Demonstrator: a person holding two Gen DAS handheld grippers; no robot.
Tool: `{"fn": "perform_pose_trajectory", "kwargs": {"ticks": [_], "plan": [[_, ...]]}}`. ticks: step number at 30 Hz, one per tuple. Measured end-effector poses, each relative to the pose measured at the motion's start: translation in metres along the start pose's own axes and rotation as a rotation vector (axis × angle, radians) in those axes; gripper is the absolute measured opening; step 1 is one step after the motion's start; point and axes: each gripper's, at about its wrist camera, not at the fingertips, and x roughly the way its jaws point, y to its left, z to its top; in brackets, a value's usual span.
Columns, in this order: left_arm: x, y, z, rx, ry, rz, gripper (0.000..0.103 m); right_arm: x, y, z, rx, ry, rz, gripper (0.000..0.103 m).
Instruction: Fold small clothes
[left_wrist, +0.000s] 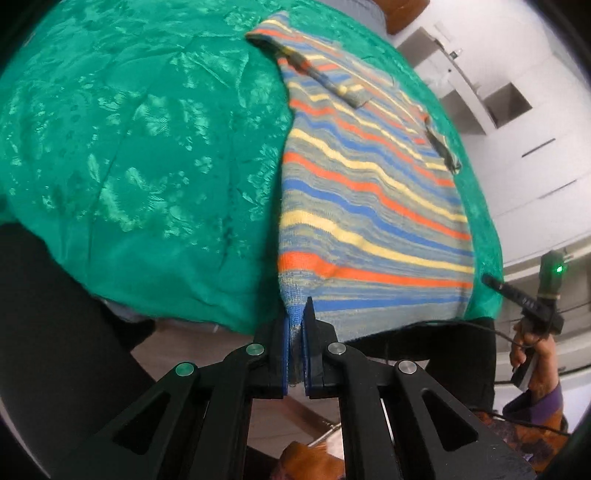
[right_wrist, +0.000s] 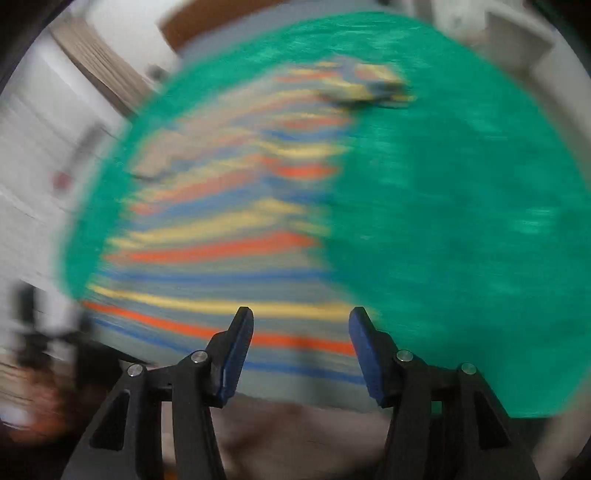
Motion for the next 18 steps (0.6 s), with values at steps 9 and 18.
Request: {"fn": "perform_pose_trajectory", "kwargs": {"ticks": [9,18], "plan": [[-0.004,0.002,-0.005,-0.004,0.003,0.248,0.003,0.048,-0.025,-0.038,0.082,0.179,0.1,0.005],[0.061,0.0,0.002,0.031,0.128,0.445,0.003,0.062,0.001,-0.047,-0.018,0.221,-0.085,0.004]]}}
